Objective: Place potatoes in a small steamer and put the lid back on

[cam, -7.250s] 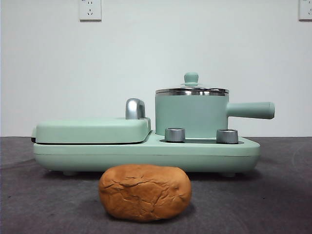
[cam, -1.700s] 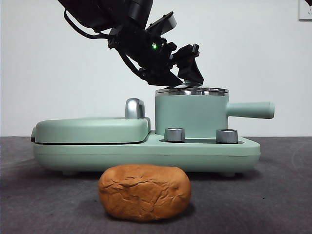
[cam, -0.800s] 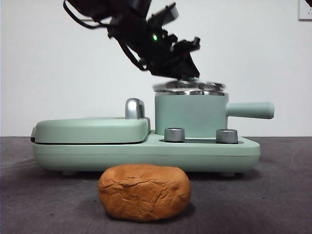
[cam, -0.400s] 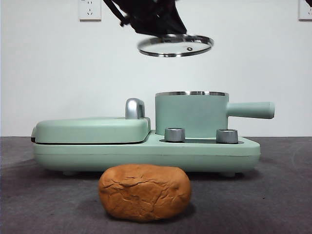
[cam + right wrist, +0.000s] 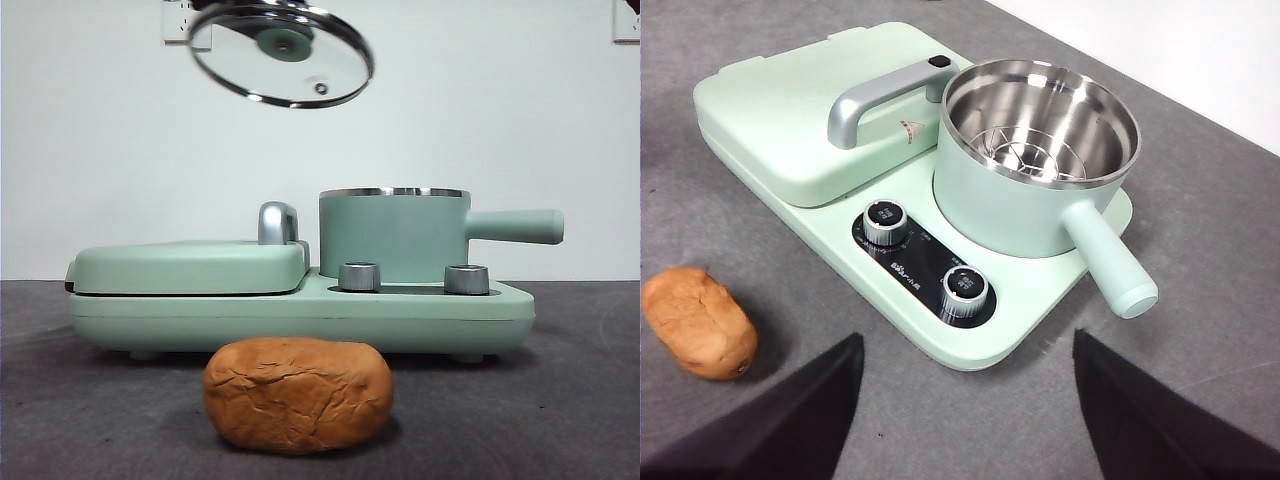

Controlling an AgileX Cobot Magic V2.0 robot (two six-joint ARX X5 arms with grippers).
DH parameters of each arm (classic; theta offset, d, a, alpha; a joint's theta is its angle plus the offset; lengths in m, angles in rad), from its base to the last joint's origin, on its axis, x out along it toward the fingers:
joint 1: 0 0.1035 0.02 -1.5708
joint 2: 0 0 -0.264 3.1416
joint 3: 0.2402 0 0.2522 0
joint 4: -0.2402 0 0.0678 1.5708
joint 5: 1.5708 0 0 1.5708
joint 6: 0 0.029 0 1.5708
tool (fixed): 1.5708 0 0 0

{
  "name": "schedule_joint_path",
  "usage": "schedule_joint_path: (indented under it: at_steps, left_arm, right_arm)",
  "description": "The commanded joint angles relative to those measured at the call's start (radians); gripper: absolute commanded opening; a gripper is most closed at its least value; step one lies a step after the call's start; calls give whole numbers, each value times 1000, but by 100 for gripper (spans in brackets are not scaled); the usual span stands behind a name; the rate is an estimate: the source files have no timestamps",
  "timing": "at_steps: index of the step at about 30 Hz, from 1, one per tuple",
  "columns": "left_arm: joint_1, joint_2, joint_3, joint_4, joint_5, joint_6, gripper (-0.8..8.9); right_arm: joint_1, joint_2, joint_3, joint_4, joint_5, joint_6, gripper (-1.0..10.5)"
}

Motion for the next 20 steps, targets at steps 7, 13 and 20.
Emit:
schedule_joint_path:
  at_steps: [7, 13, 20]
  left_arm:
    - [1, -280, -338, 45, -53, -67, 9]
    - [2, -512, -525, 0, -111, -143, 9]
    - [3, -671, -542, -105, -190, -160, 9]
  right_arm:
    - [25, 37, 16, 4, -108, -1, 331]
    - [102, 139, 16, 5, -134, -85, 332]
    - [247, 310, 16, 63, -134, -153, 336]
